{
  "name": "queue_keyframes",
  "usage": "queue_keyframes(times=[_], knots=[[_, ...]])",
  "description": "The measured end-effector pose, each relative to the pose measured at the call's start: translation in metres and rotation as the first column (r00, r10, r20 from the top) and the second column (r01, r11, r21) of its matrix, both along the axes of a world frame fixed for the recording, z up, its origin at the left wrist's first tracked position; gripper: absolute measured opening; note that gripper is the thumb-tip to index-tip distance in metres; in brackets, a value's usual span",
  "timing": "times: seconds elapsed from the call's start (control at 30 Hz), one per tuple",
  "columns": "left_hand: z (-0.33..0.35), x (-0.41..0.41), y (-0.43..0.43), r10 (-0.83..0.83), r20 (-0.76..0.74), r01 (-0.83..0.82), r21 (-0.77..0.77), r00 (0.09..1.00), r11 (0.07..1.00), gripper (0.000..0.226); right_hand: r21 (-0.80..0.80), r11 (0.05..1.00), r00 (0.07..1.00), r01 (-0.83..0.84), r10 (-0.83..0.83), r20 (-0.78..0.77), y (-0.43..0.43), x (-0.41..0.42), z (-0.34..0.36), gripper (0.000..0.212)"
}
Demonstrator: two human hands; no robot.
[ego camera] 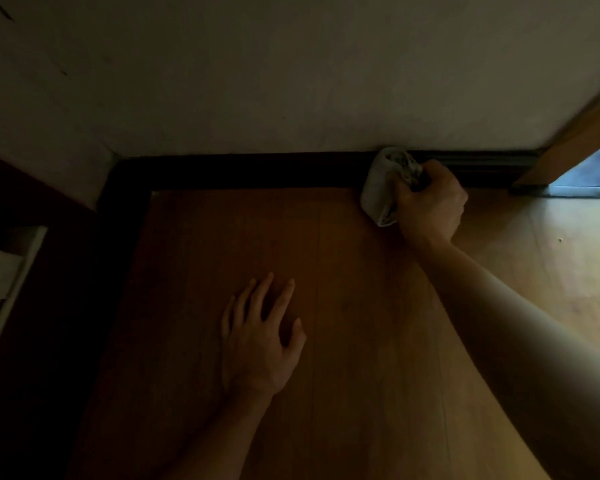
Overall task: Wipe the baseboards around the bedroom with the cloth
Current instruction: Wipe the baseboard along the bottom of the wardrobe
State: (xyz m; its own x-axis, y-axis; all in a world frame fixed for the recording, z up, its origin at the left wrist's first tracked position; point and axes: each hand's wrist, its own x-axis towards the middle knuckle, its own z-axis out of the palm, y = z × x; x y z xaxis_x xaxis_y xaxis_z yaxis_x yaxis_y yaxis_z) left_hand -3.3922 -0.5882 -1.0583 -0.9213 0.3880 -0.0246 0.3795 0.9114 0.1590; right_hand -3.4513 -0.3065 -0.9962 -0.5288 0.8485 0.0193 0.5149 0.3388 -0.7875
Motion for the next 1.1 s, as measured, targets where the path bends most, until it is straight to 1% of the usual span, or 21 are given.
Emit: queue_keyframes(times=[0.07,0.13,0.2,0.27,0.33,0.43,0.53,0.6,0.63,0.7,0.77,0.83,0.87,1.0,1.1], knots=[[0.000,0.001,0.000,-0.009,-0.003,0.009,-0.010,1.000,1.000,0.061,-0.013,0.999,0.999,0.049,-0.049,-0.010,0.001,0.001,-0.001,0.025],[-0.001,0.000,0.001,-0.001,0.002,0.001,-0.021,1.000,1.000,0.061,-0.037,0.997,0.997,0.063,-0.065,-0.041,-0.012,-0.007,-0.002,0.023],[0.001,0.002,0.001,-0.002,0.013,0.003,-0.023,1.000,1.000,0.061,-0.047,0.999,0.999,0.009,-0.011,-0.032,-0.028,-0.016,-0.001,0.020],[0.001,0.001,0.000,-0.005,0.017,0.006,-0.019,1.000,1.000,0.061,-0.023,0.998,0.998,-0.061,0.061,-0.018,-0.033,-0.021,0.000,0.021],[0.001,-0.001,0.001,-0.004,0.020,0.004,-0.016,1.000,1.000,0.061,0.012,0.997,0.997,-0.079,0.078,0.009,-0.024,-0.016,-0.001,0.022],[0.001,-0.001,0.001,-0.011,0.008,0.012,-0.014,1.000,1.000,0.061,0.076,0.997,1.000,-0.028,0.028,0.005,-0.005,-0.002,-0.007,0.025],[0.001,0.000,0.001,-0.013,0.006,0.013,0.015,1.000,1.000,0.062,0.108,0.994,0.997,0.033,-0.026,-0.067,0.003,0.008,-0.017,0.026],[0.001,0.000,0.002,-0.011,0.004,0.010,0.014,1.000,1.000,0.062,0.078,0.996,0.988,0.047,-0.035,-0.149,0.000,0.011,-0.024,0.028],[0.001,0.000,0.002,-0.009,0.007,0.009,0.014,1.000,1.000,0.062,0.035,0.998,0.983,0.057,-0.050,-0.179,-0.003,0.011,-0.025,0.027],[0.001,-0.001,0.001,-0.010,0.011,0.010,0.007,1.000,1.000,0.062,-0.079,0.993,0.976,0.089,-0.102,-0.191,-0.012,0.007,-0.024,0.022],[0.001,-0.002,0.001,-0.014,0.008,0.014,-0.012,1.000,1.000,0.062,-0.135,0.982,0.970,0.136,-0.160,-0.186,-0.023,-0.003,-0.023,0.015],[0.000,-0.002,0.000,-0.011,0.003,0.011,-0.004,1.000,1.000,0.062,-0.175,0.967,0.954,0.185,-0.220,-0.203,-0.038,-0.014,-0.024,0.018],[0.000,-0.001,-0.001,-0.009,0.002,0.009,0.006,1.000,1.000,0.062,-0.190,0.962,0.949,0.195,-0.234,-0.212,-0.046,-0.019,-0.024,0.020],[-0.001,-0.001,0.000,-0.011,-0.003,0.011,0.023,1.000,1.000,0.062,-0.178,0.974,0.957,0.139,-0.178,-0.227,-0.067,-0.033,-0.030,0.017],[-0.002,-0.001,-0.001,-0.014,-0.010,0.014,0.040,1.000,0.999,0.061,-0.167,0.978,0.959,0.127,-0.164,-0.233,-0.069,-0.036,-0.033,0.018]])
